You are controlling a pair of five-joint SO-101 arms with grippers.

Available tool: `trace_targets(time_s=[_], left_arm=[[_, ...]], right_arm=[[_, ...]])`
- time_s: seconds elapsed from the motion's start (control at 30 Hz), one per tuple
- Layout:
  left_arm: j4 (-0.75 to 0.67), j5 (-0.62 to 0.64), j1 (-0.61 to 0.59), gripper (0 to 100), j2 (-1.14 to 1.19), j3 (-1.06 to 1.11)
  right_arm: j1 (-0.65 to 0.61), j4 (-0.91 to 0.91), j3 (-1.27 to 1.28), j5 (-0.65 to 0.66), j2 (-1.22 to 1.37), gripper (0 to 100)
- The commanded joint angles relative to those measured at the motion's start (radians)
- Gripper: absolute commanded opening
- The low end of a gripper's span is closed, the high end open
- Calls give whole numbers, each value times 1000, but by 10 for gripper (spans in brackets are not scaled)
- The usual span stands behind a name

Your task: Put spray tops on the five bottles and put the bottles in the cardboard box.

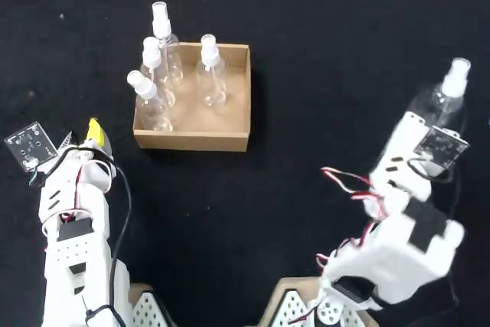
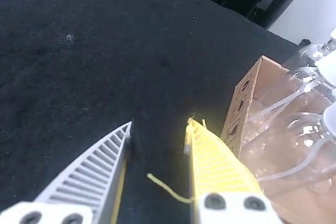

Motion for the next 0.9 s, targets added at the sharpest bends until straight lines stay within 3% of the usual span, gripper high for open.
trace_targets(time_s=[0.0,0.27,0.37,0.6,0.87], left_arm=[[-23,0,-5,141,-15,-10],[-23,-2,-5,141,-15,-8],[-23,-3,-5,141,-15,-8],[-23,-5,-5,141,-15,-8],[-23,-5,-5,141,-15,-8]], right_arm=[[-178,170,81,-8,-331,14],[-598,743,88,-8,-840,14],[-729,850,48,-25,-895,14],[-931,713,35,-153,-789,15],[-973,241,35,-157,-432,15]])
